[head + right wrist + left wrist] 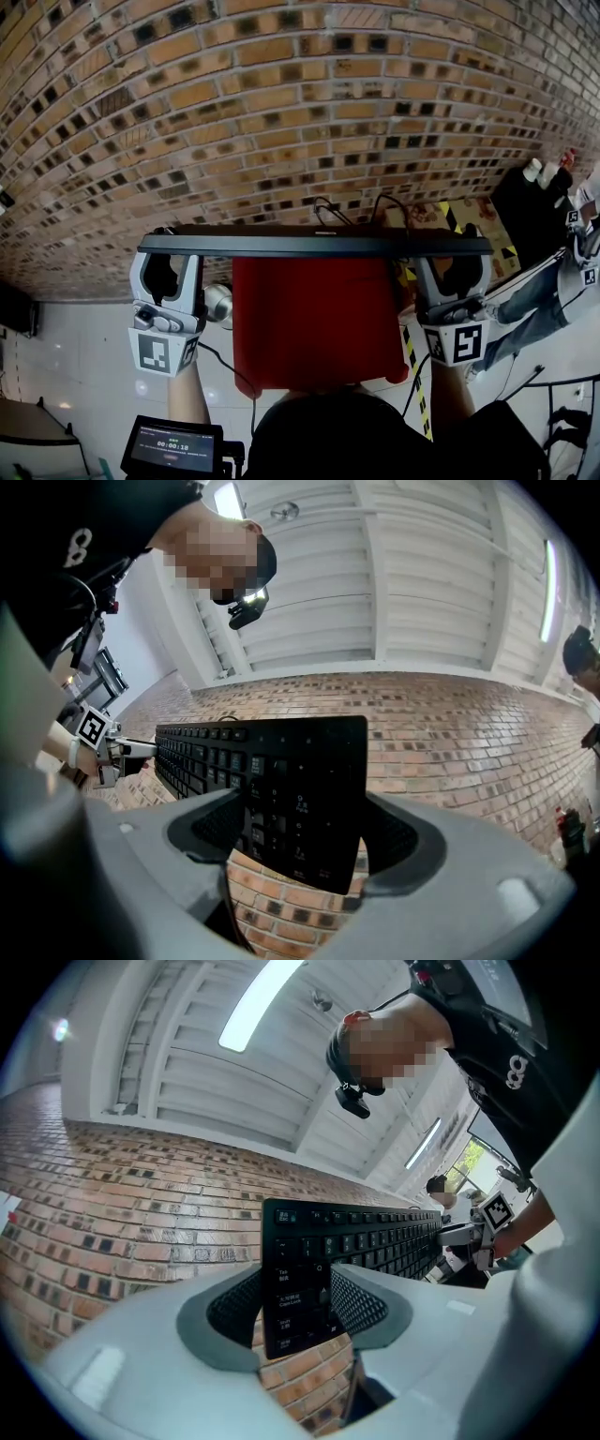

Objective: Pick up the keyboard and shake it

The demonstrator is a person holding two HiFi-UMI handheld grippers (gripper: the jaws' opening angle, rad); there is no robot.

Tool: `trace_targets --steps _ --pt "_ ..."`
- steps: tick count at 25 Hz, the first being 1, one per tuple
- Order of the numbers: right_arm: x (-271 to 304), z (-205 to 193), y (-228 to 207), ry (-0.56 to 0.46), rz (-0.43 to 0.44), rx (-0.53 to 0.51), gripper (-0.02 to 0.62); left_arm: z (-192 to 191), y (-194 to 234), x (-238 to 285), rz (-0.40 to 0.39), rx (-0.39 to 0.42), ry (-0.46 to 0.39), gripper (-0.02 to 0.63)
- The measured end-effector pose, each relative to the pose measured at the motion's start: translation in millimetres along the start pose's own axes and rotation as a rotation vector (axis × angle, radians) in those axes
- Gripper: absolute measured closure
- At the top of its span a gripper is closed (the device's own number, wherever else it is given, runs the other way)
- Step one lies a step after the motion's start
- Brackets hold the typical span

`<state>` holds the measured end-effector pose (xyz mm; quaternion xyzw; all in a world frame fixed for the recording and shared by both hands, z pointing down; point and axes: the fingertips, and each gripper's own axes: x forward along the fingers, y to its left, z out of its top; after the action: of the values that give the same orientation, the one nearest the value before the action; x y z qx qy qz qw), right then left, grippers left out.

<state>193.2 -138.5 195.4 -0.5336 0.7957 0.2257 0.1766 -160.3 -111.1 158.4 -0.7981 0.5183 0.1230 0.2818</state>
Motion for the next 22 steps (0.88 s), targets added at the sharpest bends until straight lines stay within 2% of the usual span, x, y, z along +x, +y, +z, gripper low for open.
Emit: trace_targets --steps 5,13,17,22 --pt "15 4 -2 0.048 0.043 -0.022 0.224 -5 5 3 0.025 -0.023 0.021 0.376" --pt "41 28 -2 0.041 0.084 -0.103 0.224 -7 20 7 0.065 -0.076 0.037 0.376" --pt "42 55 2 -0.041 0.084 -0.144 0.224 10 23 6 0.074 -0.062 -0.021 0.376" --pt "32 109 14 -0.203 0.071 -0.222 0.224 46 25 -3 0.100 -0.039 -0.156 0.376"
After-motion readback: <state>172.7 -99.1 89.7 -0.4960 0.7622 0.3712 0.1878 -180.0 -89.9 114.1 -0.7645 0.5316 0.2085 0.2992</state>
